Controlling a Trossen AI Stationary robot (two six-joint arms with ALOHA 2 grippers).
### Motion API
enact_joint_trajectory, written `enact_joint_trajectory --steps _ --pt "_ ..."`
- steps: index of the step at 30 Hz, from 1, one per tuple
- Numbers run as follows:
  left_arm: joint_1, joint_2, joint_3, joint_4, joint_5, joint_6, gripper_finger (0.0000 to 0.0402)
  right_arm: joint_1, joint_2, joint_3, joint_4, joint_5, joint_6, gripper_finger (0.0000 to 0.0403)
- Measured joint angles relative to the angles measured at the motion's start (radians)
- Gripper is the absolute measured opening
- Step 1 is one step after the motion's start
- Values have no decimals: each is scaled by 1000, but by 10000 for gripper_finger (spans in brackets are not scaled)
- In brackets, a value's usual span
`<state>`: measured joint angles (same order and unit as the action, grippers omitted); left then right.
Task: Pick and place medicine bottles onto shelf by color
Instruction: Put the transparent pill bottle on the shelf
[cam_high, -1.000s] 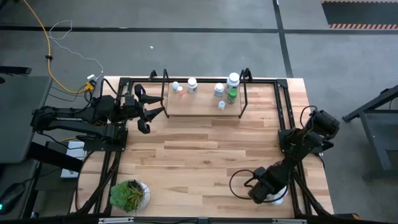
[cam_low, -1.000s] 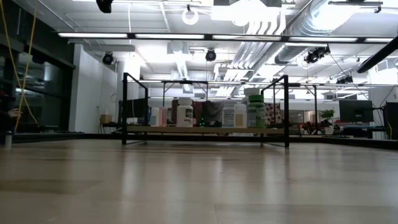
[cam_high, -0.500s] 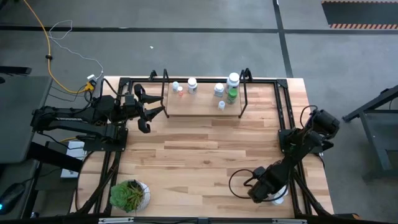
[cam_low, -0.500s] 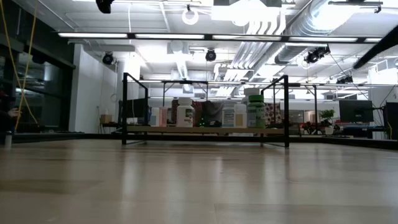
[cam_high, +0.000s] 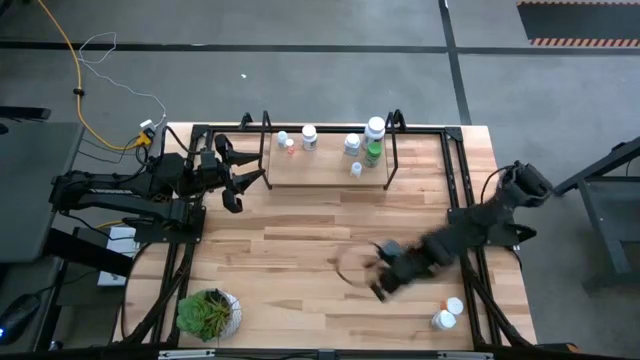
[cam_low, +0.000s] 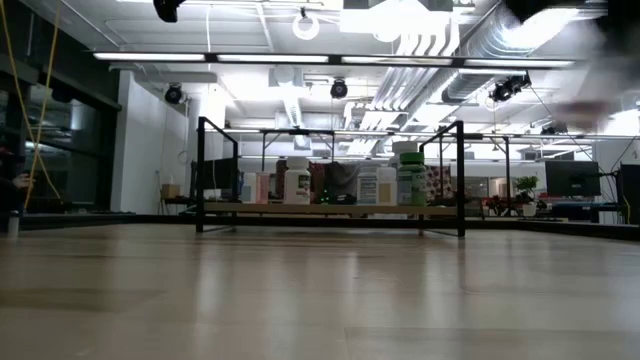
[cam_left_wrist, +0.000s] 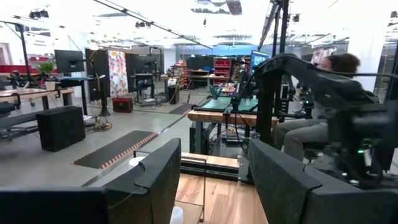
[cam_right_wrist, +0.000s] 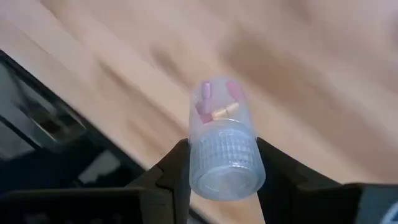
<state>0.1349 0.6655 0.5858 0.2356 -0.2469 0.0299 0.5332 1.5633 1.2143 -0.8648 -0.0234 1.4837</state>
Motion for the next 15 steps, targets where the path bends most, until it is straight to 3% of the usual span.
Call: enact_joint_trajectory --steps 8,15 --pt "1 0 0 1 0 0 179 -430 156 330 -119 99 -602 119" --pt "2 0 0 2 0 1 179 -676 389 706 -283 146 -880 119"
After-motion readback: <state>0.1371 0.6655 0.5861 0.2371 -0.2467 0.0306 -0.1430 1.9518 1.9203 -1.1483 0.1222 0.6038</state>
